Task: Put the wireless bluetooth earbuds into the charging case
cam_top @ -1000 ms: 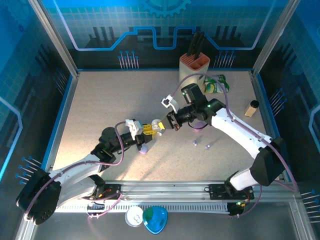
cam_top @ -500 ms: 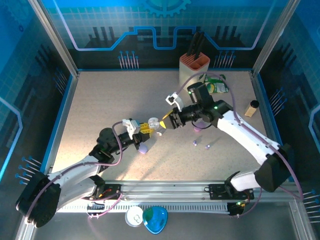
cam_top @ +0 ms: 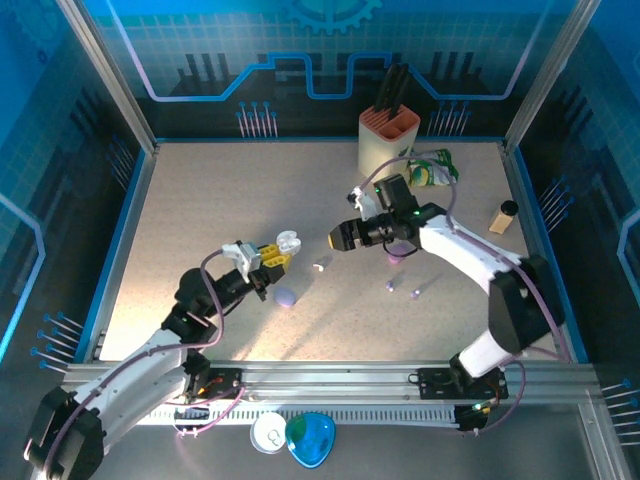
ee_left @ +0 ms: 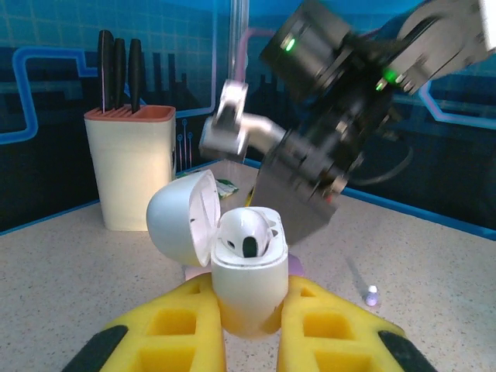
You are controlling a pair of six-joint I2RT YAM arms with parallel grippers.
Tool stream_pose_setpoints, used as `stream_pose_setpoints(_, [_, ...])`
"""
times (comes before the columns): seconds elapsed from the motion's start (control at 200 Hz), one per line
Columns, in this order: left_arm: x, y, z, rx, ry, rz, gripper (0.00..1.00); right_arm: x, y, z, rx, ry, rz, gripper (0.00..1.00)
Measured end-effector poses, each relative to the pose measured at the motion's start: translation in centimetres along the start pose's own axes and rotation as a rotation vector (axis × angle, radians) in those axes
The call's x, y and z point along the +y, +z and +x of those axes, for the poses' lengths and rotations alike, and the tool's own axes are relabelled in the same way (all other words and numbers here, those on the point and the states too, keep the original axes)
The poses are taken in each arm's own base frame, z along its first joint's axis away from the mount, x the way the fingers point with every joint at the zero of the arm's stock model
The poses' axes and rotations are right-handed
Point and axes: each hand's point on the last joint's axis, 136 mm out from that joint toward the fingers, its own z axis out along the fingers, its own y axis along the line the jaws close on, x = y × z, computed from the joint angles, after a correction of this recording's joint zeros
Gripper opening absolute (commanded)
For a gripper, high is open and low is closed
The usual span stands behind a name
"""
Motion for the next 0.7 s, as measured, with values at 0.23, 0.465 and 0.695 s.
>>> stream_pose_setpoints(0.23, [0.2,-0.6,0.0,0.010,-0.006,-0.027,0.03,-1.3,6.5,2.6,0.177,0.017,0.041,0.76])
stream_pose_setpoints(0.465, [0.4,-0.6,1.0,0.038,-0.036,-0.033,0.01,-0.2,10.4,2.3,0.242,-0.026,0.028,0.74])
stream_pose_setpoints(0.695, [0.6,-0.6,1.2,0.042,-0.045,-0.044,0.00,-0.5,12.9,2.2,0.291,-0.036,0.028,0.74])
